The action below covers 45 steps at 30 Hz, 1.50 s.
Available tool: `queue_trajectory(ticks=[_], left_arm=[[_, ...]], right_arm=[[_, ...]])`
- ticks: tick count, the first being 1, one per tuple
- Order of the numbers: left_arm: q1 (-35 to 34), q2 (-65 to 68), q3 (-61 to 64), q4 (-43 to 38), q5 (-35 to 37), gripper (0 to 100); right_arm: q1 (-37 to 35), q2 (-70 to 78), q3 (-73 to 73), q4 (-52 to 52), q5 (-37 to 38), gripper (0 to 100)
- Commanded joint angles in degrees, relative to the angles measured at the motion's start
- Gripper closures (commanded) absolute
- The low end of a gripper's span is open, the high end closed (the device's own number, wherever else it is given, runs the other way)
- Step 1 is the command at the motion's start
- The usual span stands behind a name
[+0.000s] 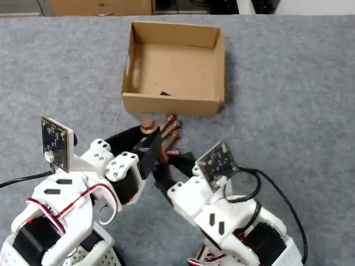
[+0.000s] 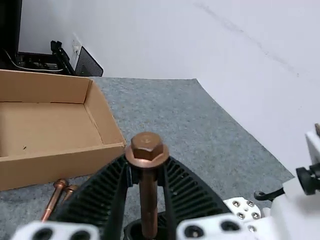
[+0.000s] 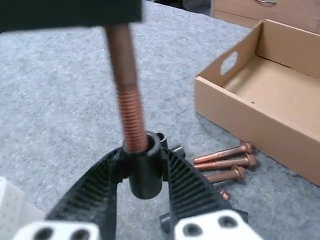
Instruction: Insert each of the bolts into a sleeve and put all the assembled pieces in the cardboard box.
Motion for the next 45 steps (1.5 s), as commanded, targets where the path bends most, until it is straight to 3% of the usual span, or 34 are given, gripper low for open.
queue_trajectory(ticks=[1, 18, 25, 33, 37, 45], left_arm=[[0.1, -0.4, 0.3, 0.2, -0.8, 98], [0.5, -0.5, 0.7, 7.5, -3.0, 98], [3.3, -0.5, 0.9, 14.0, -3.7, 80], [3.9, -0.5, 0.7, 14.1, -4.0, 81], [2.0, -1.6, -2.2, 13.8, -4.1, 80], [-6.9, -10.2, -2.9, 15.9, -4.1, 81]], right_arm=[[-1.1, -0.3, 0.0, -1.6, -0.5, 99.7], [-1.1, -0.3, -1.8, 1.3, -0.4, 99.7], [-1.2, -0.3, -2.2, 1.3, -0.4, 99.7], [-1.0, -0.3, -3.1, 1.5, -0.4, 99.7], [3.4, -0.3, -4.9, 1.1, -0.4, 99.7], [19.6, -0.3, -5.0, -6.9, -0.7, 99.7]])
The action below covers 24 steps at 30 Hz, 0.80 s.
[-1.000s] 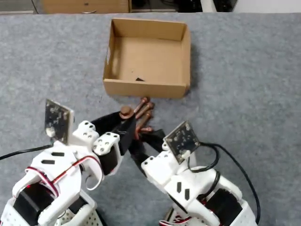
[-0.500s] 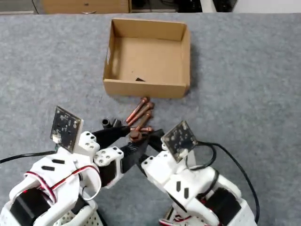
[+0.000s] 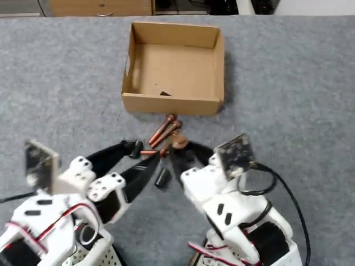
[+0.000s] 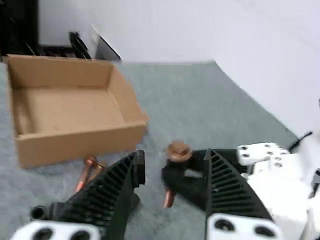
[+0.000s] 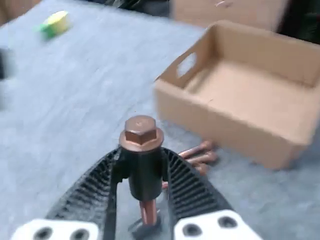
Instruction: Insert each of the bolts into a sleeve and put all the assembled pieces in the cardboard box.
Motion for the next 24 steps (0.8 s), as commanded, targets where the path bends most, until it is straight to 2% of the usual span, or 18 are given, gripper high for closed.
queue_trajectory(ticks=[1, 3, 6, 8, 13, 18, 24], left_arm=[[-3.4, -3.1, -1.6, 2.8, -0.2, 81], [-4.7, -4.7, 0.5, 5.3, -0.2, 86], [-7.1, -6.8, 3.3, 9.3, 0.1, 99], [-8.3, -8.3, 4.8, 11.5, -0.1, 96], [-11.1, -11.1, 9.7, 15.0, 0.1, 98], [-13.7, -13.4, 15.0, 15.3, 0.2, 98], [-14.9, -14.8, 20.4, 14.9, 0.3, 98]], right_arm=[[7.3, -0.4, -3.2, -7.0, -0.7, 99.7], [9.7, 0.1, -4.5, -10.1, -0.7, 99.7], [11.7, 0.6, -7.1, -14.1, -0.7, 99.7], [11.9, 2.4, -8.6, -16.4, -0.4, 99.7], [11.9, 16.3, -16.3, -18.0, -0.5, 99.7], [12.3, 36.9, -32.6, -17.9, -0.4, 99.7], [19.1, 65.4, -55.8, -17.8, -0.4, 99.7]])
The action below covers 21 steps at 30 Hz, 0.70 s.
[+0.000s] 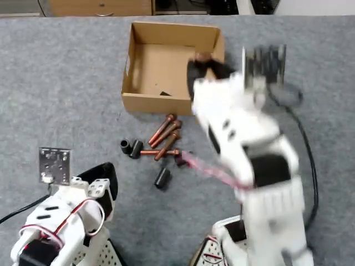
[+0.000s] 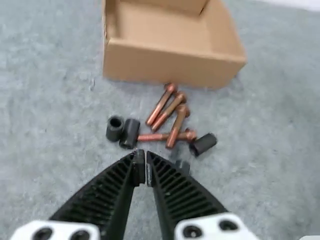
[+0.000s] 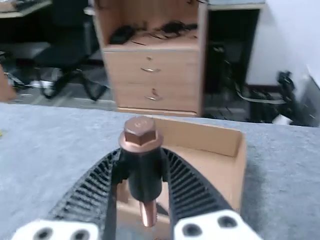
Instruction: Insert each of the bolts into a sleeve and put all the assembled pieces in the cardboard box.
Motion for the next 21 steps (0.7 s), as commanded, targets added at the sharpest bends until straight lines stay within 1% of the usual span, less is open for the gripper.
queue_trajectory(ticks=[1, 5, 7, 11, 16, 21], left_arm=[[-0.7, -0.3, 0.9, -0.4, 0.2, 98], [-2.1, -0.3, 1.1, -1.8, 0.2, 98], [-2.7, -0.3, 1.1, -1.8, 0.2, 98], [-2.9, -0.3, 1.1, -1.6, 0.2, 98], [-2.9, -0.3, 1.1, -1.6, 0.2, 98], [-2.5, -0.4, 1.1, -1.6, 0.2, 98]], right_arm=[[4.7, 18.3, -17.2, -2.2, -0.3, 99.7], [7.4, 37.5, -31.2, -0.8, -0.3, 99.7], [7.7, 47.3, -38.7, 2.6, -0.3, 99.7], [7.8, 65.2, -55.6, 12.8, -0.3, 99.7], [7.9, 84.7, -76.5, 22.9, -0.3, 99.7], [7.9, 101.0, -93.9, 28.0, -0.3, 99.7]])
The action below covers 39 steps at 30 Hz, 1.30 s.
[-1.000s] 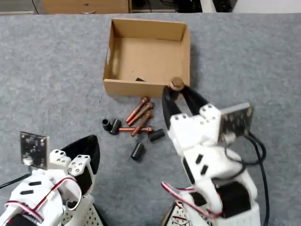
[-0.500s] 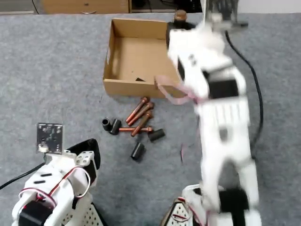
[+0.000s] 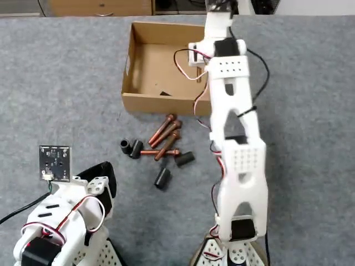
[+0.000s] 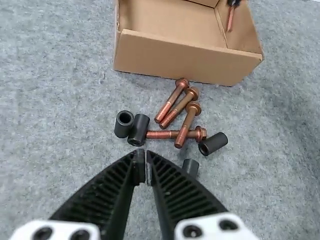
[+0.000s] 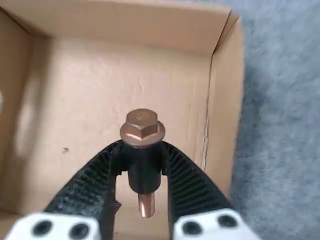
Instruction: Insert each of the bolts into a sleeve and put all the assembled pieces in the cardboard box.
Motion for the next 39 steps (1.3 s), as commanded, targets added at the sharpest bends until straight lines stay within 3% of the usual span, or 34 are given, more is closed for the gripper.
queue_trajectory(ticks=[1, 9, 16, 24, 33, 39], left_arm=[[-0.3, -0.3, 0.1, -1.0, 0.2, 98], [-0.2, -0.3, 0.1, -0.9, 0.2, 98], [-0.2, -0.3, 0.1, -0.9, 0.2, 98], [-0.2, -0.3, 0.1, -0.9, 0.2, 98], [-0.2, -0.3, 0.2, -0.9, 0.2, 98], [-0.6, -0.3, 0.9, -0.9, 0.2, 98]], right_arm=[[0.9, 9.1, -15.3, 2.1, -0.3, 99.7], [0.9, 25.3, -29.0, 4.2, -0.3, 99.1], [0.9, 26.8, -34.4, 9.8, -0.3, 82.8], [0.4, 15.1, -34.2, 13.9, -0.3, 85.9], [0.4, -6.7, -34.2, 27.1, -0.6, 86.0], [1.2, -20.3, -33.9, 28.2, -0.3, 85.9]])
